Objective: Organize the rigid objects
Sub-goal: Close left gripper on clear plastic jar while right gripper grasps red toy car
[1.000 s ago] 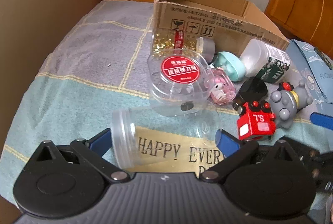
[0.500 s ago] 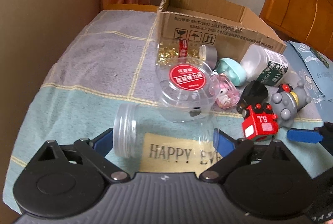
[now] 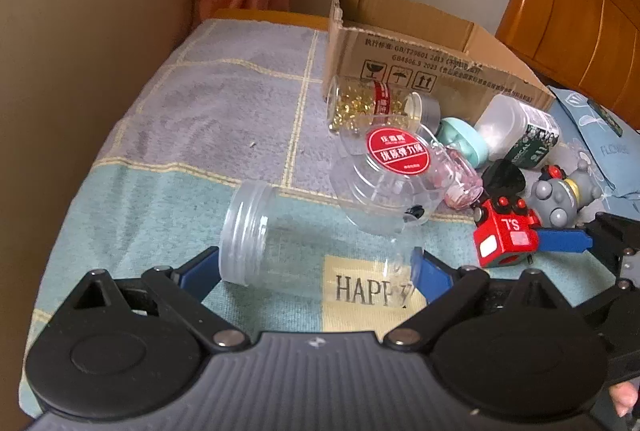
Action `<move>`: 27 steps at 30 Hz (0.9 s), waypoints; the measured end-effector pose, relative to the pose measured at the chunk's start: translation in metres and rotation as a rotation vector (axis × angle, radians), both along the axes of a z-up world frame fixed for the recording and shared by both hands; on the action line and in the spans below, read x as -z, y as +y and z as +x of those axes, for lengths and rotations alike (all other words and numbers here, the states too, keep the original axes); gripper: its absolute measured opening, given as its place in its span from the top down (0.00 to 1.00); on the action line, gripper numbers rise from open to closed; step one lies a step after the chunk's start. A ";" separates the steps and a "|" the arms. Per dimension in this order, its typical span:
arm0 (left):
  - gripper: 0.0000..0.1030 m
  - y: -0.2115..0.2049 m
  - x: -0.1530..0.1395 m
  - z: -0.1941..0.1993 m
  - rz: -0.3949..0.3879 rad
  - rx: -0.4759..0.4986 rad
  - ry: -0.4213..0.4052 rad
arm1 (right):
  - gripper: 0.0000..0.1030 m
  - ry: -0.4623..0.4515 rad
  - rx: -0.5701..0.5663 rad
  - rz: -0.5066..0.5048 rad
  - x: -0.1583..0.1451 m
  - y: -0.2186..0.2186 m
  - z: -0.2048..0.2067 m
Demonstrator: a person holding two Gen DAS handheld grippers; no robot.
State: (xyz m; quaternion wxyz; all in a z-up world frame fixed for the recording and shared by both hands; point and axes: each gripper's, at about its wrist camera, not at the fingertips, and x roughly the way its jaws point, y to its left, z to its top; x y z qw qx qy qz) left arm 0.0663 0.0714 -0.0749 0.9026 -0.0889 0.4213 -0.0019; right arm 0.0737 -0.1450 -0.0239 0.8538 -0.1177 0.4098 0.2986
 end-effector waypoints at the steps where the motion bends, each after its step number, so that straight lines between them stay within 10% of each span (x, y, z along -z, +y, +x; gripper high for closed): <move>1: 0.05 0.000 0.002 0.002 0.002 -0.002 0.004 | 0.00 0.001 0.013 -0.007 0.001 0.000 0.002; 27: 0.11 0.008 0.004 0.008 0.083 0.038 -0.003 | 0.20 -0.050 0.084 -0.059 0.004 0.011 0.010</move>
